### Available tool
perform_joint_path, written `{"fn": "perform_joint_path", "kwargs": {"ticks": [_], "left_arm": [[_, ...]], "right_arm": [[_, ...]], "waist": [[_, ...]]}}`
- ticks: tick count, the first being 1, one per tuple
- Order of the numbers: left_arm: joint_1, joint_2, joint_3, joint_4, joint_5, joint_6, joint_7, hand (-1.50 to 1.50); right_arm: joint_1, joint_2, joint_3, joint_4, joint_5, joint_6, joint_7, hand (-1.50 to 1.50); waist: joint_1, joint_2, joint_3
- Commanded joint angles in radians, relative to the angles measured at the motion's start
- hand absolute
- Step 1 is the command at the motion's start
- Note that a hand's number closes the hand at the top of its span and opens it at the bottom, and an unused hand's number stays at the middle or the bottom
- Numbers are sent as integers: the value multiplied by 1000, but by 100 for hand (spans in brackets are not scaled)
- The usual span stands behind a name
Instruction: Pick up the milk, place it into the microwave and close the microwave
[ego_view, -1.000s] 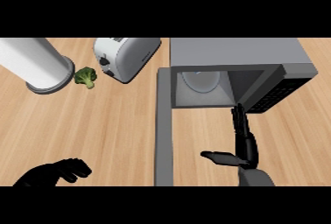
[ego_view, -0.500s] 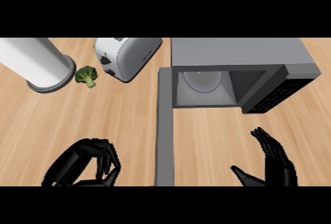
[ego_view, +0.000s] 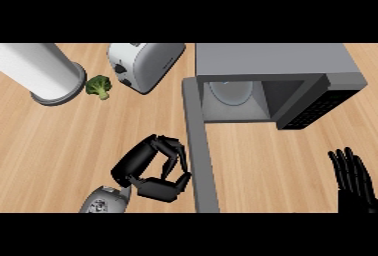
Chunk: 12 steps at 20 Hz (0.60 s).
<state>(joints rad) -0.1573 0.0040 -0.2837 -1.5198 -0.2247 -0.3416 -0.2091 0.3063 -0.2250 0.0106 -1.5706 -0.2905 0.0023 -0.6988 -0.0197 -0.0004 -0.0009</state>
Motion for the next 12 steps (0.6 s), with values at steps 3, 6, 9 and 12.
{"fn": "perform_joint_path", "kwargs": {"ticks": [3, 6, 9, 12], "left_arm": [[-118, -4, -269, 137, -4, 189, 46, 150], [-252, -4, -341, 323, 30, 347, 46, 150], [-290, -4, -411, 389, 145, 381, 89, 150], [-366, -4, -551, 437, 260, 465, 126, 150]], "right_arm": [[49, -76, -73, -111, -62, 66, 31, -150], [40, -51, -41, -127, -33, 60, 20, -150], [88, -82, -37, -282, -81, 83, 116, -150], [34, -82, -29, -259, -90, 107, 113, -150]], "waist": [[-9, 0, 0], [-25, 5, 0], [-39, 5, -1], [-53, 10, 0]]}}
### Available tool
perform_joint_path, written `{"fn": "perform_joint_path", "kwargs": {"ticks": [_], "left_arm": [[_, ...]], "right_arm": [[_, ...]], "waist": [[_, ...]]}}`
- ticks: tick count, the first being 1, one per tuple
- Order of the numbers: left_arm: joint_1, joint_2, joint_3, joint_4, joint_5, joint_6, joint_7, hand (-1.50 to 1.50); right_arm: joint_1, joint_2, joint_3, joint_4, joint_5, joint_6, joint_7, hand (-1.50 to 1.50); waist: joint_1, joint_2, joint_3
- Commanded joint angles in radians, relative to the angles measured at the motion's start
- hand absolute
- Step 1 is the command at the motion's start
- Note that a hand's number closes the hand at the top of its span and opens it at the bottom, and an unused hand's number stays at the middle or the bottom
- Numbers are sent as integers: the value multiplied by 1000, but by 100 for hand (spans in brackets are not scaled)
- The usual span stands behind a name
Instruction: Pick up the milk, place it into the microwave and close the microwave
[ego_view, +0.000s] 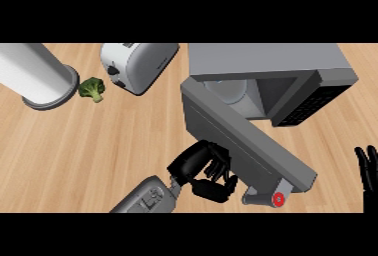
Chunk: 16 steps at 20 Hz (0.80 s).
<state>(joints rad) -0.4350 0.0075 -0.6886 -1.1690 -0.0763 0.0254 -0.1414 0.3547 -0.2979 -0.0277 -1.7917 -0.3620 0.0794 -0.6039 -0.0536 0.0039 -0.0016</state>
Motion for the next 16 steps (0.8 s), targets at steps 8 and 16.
{"fn": "perform_joint_path", "kwargs": {"ticks": [8, 16], "left_arm": [[-209, -7, -227, 146, 336, 221, -49, -150], [-365, -7, -167, 172, 497, 273, -127, 150]], "right_arm": [[-77, -60, 43, -120, -56, 83, 108, -150], [-127, -116, 45, -201, -96, 125, 171, -150]], "waist": [[-94, 26, -2], [-177, 41, -4]]}}
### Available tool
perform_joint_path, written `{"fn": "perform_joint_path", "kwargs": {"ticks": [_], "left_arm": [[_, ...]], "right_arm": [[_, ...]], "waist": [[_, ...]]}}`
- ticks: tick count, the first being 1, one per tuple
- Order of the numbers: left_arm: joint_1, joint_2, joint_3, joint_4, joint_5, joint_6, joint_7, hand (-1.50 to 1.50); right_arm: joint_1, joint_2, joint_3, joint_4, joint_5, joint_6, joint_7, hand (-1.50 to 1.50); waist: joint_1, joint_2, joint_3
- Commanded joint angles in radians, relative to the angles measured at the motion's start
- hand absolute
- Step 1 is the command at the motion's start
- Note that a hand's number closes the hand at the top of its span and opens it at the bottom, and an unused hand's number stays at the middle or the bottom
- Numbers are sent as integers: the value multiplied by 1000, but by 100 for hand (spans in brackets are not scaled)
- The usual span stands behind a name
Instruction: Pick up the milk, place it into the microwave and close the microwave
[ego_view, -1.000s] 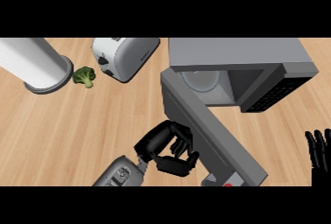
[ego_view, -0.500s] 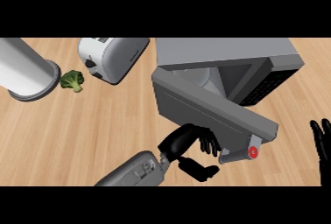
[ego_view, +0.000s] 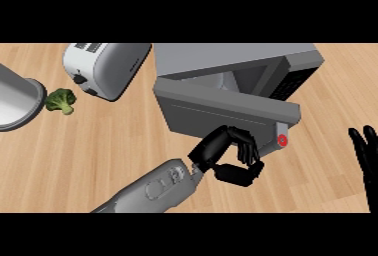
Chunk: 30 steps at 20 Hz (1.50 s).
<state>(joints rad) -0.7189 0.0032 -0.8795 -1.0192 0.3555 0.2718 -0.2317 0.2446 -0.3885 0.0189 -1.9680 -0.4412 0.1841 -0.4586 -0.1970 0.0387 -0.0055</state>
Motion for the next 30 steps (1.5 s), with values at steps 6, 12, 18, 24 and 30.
{"fn": "perform_joint_path", "kwargs": {"ticks": [6, 12, 18, 24, 30], "left_arm": [[-182, -3, 44, 76, 145, 64, -50, 150], [-259, -3, 52, 147, 202, 94, -49, 150], [-331, -2, 76, 204, 256, 118, -44, 150], [-366, -1, 80, 233, 283, 155, -50, 150], [-356, -1, 56, 220, 303, 196, -69, 150]], "right_arm": [[-41, -54, -22, -63, -45, 33, 50, -150], [-57, -82, -15, -107, -90, 56, 95, -150], [-92, -109, -34, -117, -127, 69, 121, -150], [-102, -138, -48, -129, -162, 80, 154, -150], [-126, -169, -75, -127, -186, 89, 174, -150]], "waist": [[-97, 18, 2], [-148, 29, 3], [-180, 42, 4], [-213, 45, 5], [-233, 50, 5]]}}
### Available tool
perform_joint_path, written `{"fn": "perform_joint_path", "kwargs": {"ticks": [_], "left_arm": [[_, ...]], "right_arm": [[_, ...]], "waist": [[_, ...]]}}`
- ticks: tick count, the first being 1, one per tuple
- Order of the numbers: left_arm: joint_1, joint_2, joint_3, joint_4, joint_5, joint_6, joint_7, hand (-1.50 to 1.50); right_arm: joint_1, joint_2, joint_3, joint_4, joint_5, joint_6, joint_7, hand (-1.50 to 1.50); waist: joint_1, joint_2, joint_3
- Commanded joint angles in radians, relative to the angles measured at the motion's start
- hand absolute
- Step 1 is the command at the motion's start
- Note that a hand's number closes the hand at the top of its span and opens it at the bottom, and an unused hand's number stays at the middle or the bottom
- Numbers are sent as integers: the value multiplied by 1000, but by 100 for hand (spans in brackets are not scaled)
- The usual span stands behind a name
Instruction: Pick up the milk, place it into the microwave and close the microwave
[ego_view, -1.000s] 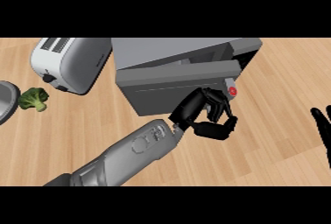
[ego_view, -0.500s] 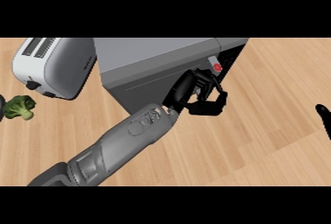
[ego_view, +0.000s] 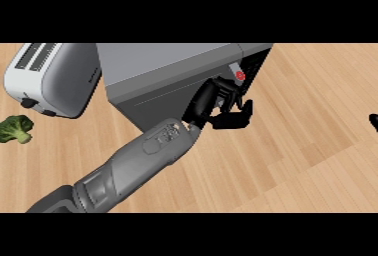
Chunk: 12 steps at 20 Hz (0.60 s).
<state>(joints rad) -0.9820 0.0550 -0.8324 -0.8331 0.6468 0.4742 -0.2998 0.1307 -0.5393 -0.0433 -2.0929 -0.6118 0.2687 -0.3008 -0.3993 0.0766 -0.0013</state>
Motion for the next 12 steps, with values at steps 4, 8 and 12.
{"fn": "perform_joint_path", "kwargs": {"ticks": [4, 8, 12], "left_arm": [[-101, -52, 7, 36, 22, 14, -4, 150], [-88, -52, -4, 30, 31, 51, -12, 150], [-93, -52, -15, 23, 38, 73, -16, 150]], "right_arm": [[-22, -36, -38, 8, -24, 2, 27, -150], [-38, -63, -62, 6, -30, 8, 39, -150], [-59, -80, -74, 10, -50, 15, 50, -150]], "waist": [[-33, 12, 3], [-57, 17, 2], [-51, 16, 3]]}}
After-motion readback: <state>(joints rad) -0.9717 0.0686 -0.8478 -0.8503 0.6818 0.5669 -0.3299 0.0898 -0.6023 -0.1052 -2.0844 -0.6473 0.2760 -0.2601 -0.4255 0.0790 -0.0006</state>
